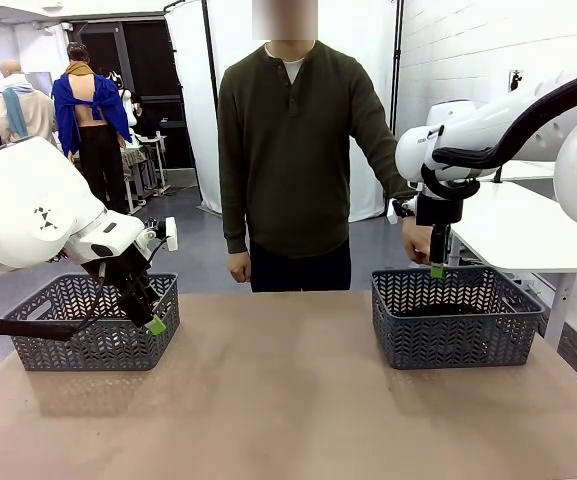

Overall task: Organize the cables according to human instructions.
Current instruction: Pick up a bundle of cables and place it in the basket indicated by the human.

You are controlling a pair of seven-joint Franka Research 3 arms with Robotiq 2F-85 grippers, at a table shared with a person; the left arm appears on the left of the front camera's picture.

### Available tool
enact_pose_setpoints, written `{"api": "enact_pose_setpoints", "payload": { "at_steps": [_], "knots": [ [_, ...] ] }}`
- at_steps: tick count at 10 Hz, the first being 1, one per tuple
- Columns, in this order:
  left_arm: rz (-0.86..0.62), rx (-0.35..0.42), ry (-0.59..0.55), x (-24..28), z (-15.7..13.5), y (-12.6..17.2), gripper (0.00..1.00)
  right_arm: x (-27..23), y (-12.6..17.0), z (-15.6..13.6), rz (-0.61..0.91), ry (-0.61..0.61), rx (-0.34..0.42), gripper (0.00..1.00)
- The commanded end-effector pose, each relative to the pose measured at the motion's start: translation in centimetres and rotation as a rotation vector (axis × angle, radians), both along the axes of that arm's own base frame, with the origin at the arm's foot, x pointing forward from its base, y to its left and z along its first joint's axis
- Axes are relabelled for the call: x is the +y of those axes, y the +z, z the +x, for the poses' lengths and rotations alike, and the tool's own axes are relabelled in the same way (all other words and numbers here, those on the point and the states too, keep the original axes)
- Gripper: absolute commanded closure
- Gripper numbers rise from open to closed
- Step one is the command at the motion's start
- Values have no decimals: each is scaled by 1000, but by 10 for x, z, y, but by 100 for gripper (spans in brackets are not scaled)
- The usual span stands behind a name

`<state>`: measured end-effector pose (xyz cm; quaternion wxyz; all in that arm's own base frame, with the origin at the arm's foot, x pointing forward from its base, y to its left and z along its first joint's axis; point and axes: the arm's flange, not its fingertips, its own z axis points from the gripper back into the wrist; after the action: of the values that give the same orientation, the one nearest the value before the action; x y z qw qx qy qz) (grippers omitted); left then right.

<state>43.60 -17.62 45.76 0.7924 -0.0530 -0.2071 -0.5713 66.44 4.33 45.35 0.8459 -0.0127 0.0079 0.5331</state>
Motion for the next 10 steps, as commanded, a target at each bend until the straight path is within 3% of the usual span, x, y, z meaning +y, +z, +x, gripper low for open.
{"api": "enact_pose_setpoints", "payload": {
  "at_steps": [1,3,4,10],
  "knots": [
    [3,-3,1,-1,0,2,0,1,5,2,1,3,21,0],
    [3,-3,1,-1,0,2,0,6,8,2,-13,3,26,0],
    [3,-3,1,-1,0,2,0,7,10,-1,-7,7,-8,0],
    [3,-3,1,-1,0,2,0,2,5,-1,-3,2,17,0]
  ]
}}
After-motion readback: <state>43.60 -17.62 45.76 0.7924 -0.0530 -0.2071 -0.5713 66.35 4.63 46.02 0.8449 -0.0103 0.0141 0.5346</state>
